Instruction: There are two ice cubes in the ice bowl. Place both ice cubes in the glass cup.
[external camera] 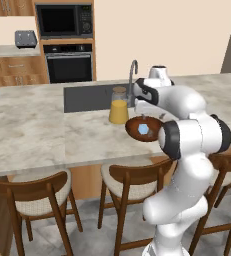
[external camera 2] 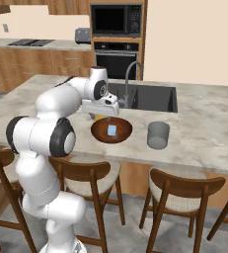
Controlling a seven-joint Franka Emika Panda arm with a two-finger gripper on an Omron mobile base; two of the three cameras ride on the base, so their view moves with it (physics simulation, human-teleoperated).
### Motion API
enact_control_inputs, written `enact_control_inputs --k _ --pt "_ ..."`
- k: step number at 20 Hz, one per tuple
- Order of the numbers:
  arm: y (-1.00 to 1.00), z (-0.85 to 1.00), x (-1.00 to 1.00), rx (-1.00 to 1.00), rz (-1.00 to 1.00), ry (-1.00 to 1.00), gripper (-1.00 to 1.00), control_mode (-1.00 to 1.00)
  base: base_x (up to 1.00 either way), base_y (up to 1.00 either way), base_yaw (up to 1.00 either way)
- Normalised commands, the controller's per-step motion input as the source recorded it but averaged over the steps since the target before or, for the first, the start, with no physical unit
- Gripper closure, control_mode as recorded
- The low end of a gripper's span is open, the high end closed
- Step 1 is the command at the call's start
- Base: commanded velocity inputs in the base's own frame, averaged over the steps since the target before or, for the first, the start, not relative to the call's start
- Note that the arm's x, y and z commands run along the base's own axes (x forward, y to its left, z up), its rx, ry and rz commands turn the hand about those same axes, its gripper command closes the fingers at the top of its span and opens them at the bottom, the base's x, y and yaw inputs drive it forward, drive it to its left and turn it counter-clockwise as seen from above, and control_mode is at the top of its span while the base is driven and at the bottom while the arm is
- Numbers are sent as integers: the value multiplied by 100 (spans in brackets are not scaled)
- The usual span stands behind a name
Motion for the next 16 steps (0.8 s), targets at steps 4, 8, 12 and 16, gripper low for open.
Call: enact_control_inputs --k 4,8,12,16 --pt "-9 -19 32 0 0 0 -100 -100 0 0 0" --pt "-7 -21 21 0 0 0 -100 -100 0 0 0" --pt "-1 -21 14 0 0 0 -100 -100 0 0 0" --pt "-1 -24 17 0 0 0 -100 -100 0 0 0"
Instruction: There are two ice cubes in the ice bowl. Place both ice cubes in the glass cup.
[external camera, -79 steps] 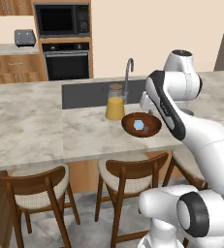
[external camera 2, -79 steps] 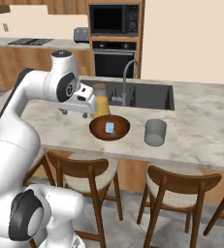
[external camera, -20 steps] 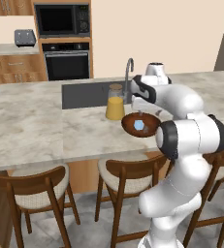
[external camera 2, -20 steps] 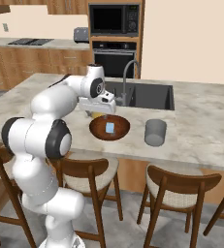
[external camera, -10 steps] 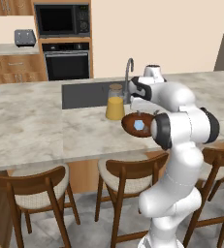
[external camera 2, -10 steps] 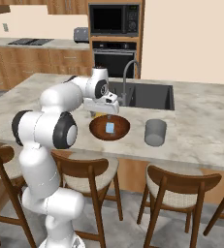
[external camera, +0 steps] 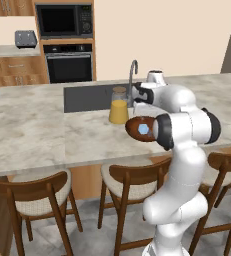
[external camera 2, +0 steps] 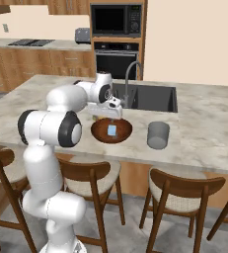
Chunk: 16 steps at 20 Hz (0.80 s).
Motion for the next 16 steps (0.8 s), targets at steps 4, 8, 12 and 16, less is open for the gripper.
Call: enact_control_inputs --k 4,8,12,16 --pt "-2 -25 29 0 0 0 -100 -100 0 0 0" --pt "-8 -24 32 1 0 0 -100 -100 0 0 0" --pt "-4 -33 39 0 0 2 -100 -100 0 0 0" --pt "-6 -36 31 0 1 1 -100 -100 0 0 0"
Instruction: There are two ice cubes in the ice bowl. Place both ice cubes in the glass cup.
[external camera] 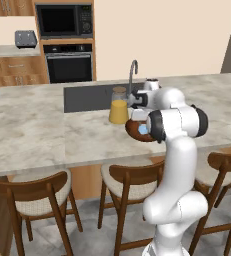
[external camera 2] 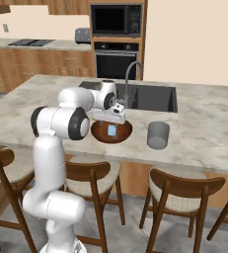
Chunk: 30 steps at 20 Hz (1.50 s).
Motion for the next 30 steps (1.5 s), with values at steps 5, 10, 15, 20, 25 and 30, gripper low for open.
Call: enact_control_inputs --k 5,10,15,20,25,30 --pt "-3 -34 29 0 5 0 -100 -100 0 0 0" --pt "-7 -28 24 0 5 0 -100 -100 0 0 0" --pt "-6 -30 31 0 5 0 -100 -100 0 0 0" --pt "0 -25 31 0 4 0 -100 -100 0 0 0" --pt "0 -19 -19 0 4 0 -100 -100 0 0 0" --pt "0 -14 -32 0 1 0 100 -100 0 0 0"
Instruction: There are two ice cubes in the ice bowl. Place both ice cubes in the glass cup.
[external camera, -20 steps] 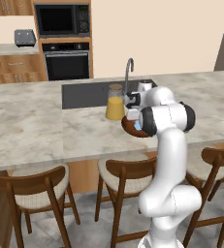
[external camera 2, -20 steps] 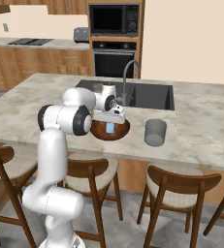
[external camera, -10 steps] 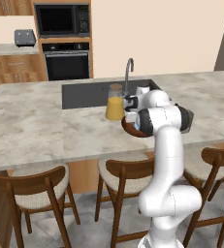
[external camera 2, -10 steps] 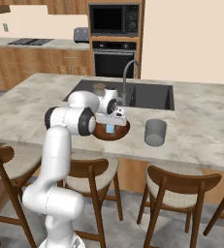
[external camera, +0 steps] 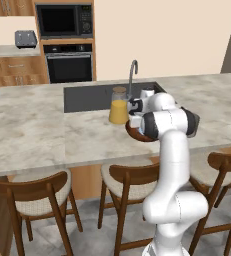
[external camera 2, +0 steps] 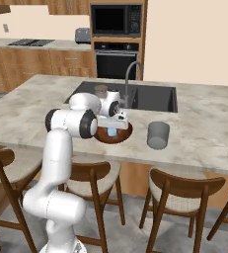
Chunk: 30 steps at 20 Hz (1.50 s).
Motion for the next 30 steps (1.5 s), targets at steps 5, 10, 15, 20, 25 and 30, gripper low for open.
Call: enact_control_inputs --k 5,10,15,20,25,30 --pt "0 -4 -10 0 1 0 100 -100 0 0 0" --pt "-3 49 -21 2 0 -10 100 -100 0 0 0" --pt "-9 100 -45 0 0 -17 100 -100 0 0 0" --pt "-15 79 -79 -3 0 -1 100 -100 0 0 0" --pt "-19 47 -96 -6 0 1 100 -100 0 0 0" --pt "-17 10 -40 -1 0 0 100 -100 0 0 0"
